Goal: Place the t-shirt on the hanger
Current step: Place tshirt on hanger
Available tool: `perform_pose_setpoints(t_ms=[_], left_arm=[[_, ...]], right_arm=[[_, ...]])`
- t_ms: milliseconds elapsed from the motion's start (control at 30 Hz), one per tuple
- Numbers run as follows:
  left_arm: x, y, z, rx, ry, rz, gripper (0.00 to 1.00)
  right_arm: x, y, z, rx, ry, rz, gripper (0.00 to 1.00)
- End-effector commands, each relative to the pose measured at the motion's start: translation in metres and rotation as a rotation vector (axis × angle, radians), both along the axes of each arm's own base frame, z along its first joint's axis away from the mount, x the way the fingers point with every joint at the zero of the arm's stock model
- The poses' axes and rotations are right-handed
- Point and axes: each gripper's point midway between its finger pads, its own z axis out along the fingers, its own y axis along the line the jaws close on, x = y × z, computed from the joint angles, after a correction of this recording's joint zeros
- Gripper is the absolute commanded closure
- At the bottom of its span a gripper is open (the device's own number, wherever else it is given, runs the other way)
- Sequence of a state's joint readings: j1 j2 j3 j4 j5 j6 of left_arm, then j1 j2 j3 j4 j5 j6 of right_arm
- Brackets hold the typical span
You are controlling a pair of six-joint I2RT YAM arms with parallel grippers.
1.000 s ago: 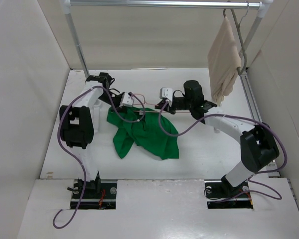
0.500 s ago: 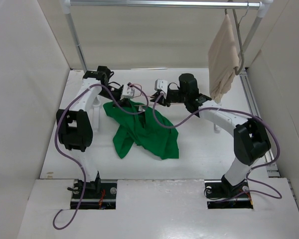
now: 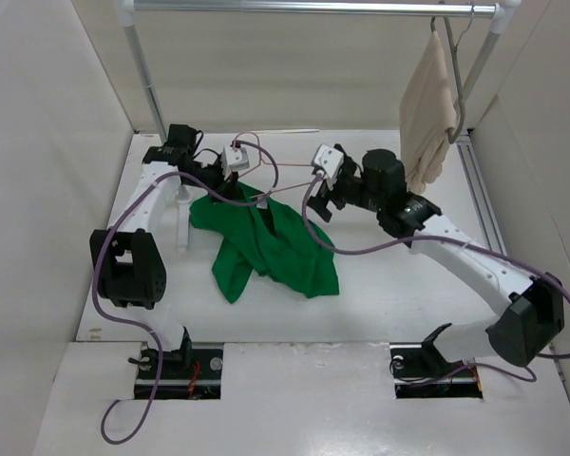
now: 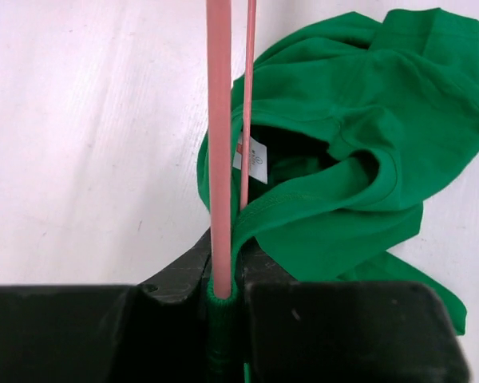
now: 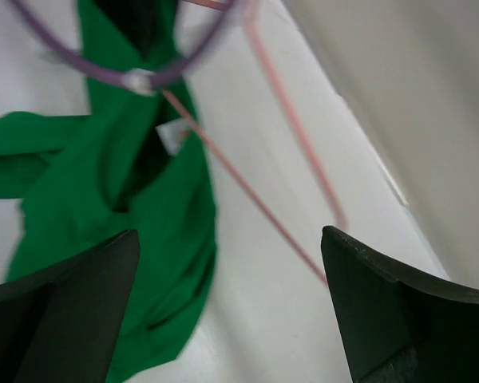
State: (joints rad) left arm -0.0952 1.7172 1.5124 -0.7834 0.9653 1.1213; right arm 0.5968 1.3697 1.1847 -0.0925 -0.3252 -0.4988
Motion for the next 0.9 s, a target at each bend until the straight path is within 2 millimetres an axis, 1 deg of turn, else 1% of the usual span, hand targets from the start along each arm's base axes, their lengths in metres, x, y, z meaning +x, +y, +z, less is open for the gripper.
perform_pose_setpoints(t_ms=[0,33,67,100,133,167,200,233,267,300,333,367,400,433,467,500,533,567,600,667,700,733,767,800,867], left_arm=[[0.0,-0.009,0.021,-0.018,-0.03,0.044,1.0],[0.002,-0.005,0.017,0.011,-0.027,0.068,1.0],[-0.001,-0.009,0.021,0.009,-0.038,0.056,1.0],[-0.002,-0.009,0.022,0.008,-0.047,0.056,1.0],[0.0,-0.009,0.023,0.003,-0.045,0.064,1.0],[-0.002,-0.009,0.02,0.001,-0.023,0.072,1.0],[-0.001,-0.01,0.025,-0.006,-0.036,0.079,1.0],[-0.003,-0.009,0.021,-0.004,-0.024,0.079,1.0],[-0.005,-0.009,0.025,-0.006,-0.035,0.079,1.0],[-0.006,-0.009,0.021,-0.004,-0.024,0.079,1.0],[-0.012,-0.008,0.019,0.0,-0.018,0.074,1.0],[-0.012,-0.008,0.019,0.0,-0.018,0.074,1.0],[-0.015,-0.006,0.018,0.012,-0.019,0.074,1.0],[-0.017,-0.006,0.014,0.014,-0.007,0.073,1.0],[-0.017,-0.006,0.014,0.014,-0.007,0.073,1.0],[-0.019,-0.006,0.01,0.016,0.004,0.073,1.0],[-0.019,-0.006,0.01,0.016,0.004,0.073,1.0],[-0.018,-0.006,0.014,0.01,-0.008,0.078,1.0],[-0.019,-0.006,0.014,0.008,-0.001,0.084,1.0],[-0.02,-0.007,0.015,-0.002,0.011,0.086,1.0],[-0.02,-0.007,0.015,-0.002,0.011,0.086,1.0],[-0.021,-0.009,0.016,-0.011,0.013,0.08,1.0],[-0.021,-0.009,0.016,-0.011,0.013,0.08,1.0],[-0.022,-0.01,0.017,-0.021,0.024,0.082,1.0],[-0.022,-0.01,0.017,-0.021,0.024,0.082,1.0]], right_arm=[[-0.039,0.021,-0.035,-0.068,0.139,0.033,0.0],[-0.047,0.03,-0.039,-0.06,0.166,0.072,0.0],[-0.055,0.039,-0.041,-0.045,0.177,0.097,0.0],[-0.058,0.045,-0.044,-0.028,0.199,0.106,0.0],[-0.06,0.05,-0.039,-0.007,0.19,0.114,0.0],[-0.056,0.056,-0.04,0.018,0.186,0.11,0.06],[-0.055,0.063,-0.049,0.023,0.212,0.111,0.1],[-0.055,0.068,-0.058,0.046,0.259,0.109,0.19],[-0.053,0.072,-0.063,0.056,0.28,0.101,0.39],[-0.049,0.078,-0.066,0.077,0.292,0.095,0.5],[-0.046,0.083,-0.088,0.075,0.355,0.076,0.57],[-0.045,0.087,-0.092,0.088,0.373,0.081,0.59],[-0.041,0.093,-0.094,0.115,0.372,0.078,0.57],[-0.037,0.097,-0.104,0.12,0.389,0.072,0.53],[-0.034,0.099,-0.108,0.135,0.405,0.052,0.46],[-0.029,0.102,-0.109,0.146,0.408,0.039,0.42],[-0.026,0.105,-0.112,0.153,0.4,0.041,0.4],[-0.023,0.108,-0.123,0.143,0.425,0.033,0.4],[-0.02,0.109,-0.129,0.145,0.435,0.012,0.4],[-0.011,0.104,-0.141,0.134,0.444,-0.058,0.4],[-0.01,0.099,-0.148,0.128,0.453,-0.086,0.39],[-0.005,0.094,-0.157,0.114,0.446,-0.131,0.39],[-0.002,0.092,-0.162,0.106,0.445,-0.15,0.39],[0.002,0.089,-0.175,0.084,0.451,-0.182,0.39],[0.007,0.084,-0.187,0.067,0.462,-0.207,0.39]])
